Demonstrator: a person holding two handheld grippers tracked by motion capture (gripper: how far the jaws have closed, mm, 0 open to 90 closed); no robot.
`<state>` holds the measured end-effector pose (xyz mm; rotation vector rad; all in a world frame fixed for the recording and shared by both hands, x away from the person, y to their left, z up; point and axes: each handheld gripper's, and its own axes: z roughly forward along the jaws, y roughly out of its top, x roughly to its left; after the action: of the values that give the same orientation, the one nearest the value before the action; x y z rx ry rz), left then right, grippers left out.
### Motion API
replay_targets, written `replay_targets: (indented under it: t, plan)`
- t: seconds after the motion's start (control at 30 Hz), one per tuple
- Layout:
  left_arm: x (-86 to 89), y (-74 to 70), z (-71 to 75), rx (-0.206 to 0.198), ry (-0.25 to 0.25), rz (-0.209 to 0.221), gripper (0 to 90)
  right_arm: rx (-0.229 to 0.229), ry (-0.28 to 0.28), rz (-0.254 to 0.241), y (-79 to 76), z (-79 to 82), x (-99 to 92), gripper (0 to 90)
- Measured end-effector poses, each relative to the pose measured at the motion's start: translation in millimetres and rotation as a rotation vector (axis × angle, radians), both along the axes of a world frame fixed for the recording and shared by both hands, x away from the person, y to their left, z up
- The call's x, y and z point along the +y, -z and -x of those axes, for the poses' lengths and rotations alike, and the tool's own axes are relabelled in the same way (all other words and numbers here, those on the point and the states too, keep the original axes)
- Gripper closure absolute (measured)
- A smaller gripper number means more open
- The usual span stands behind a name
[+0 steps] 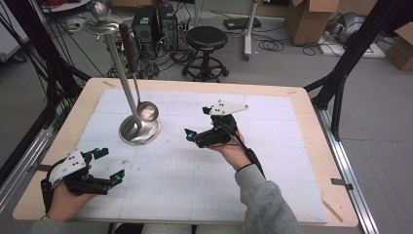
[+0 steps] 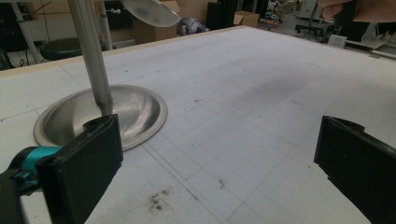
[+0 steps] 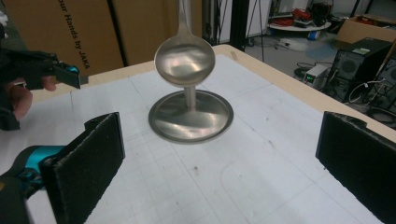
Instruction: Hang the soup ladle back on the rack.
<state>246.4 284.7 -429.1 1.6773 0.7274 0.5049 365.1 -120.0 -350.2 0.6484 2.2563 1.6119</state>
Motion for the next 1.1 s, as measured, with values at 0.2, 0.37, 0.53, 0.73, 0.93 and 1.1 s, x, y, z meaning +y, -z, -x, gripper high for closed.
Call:
replay_targets:
  t: [0.2,0.37,0.53,0.73,0.93,1.1]
  plan:
    - [-0.2,0.8,-0.5,0.004,0.002,0.0,1.7,0.005,-0.001,-0.009,8.9,4.4,-14.3,0.4]
    - [0.2,0.7,-0.7,0.004,0.0,-0.001,1.7,0.001,0.006,-0.019,19.0,9.1,-32.2,0.4]
    - [0.1,0.8,-0.7,0.005,0.0,-0.001,1.7,0.007,0.006,-0.033,26.4,14.8,-44.6,0.4]
    - [0.0,0.3,-0.4,0.003,0.0,0.001,1.7,0.017,0.004,-0.039,32.8,19.9,-58.5,0.4]
    - [-0.3,0.1,-0.3,0.004,0.001,0.002,1.7,0.025,-0.001,-0.04,36.5,25.0,-70.9,0.4]
    - [-0.3,-0.2,-0.2,0.003,0.004,0.001,1.7,0.04,0.008,-0.041,40.8,28.7,-80.2,0.4]
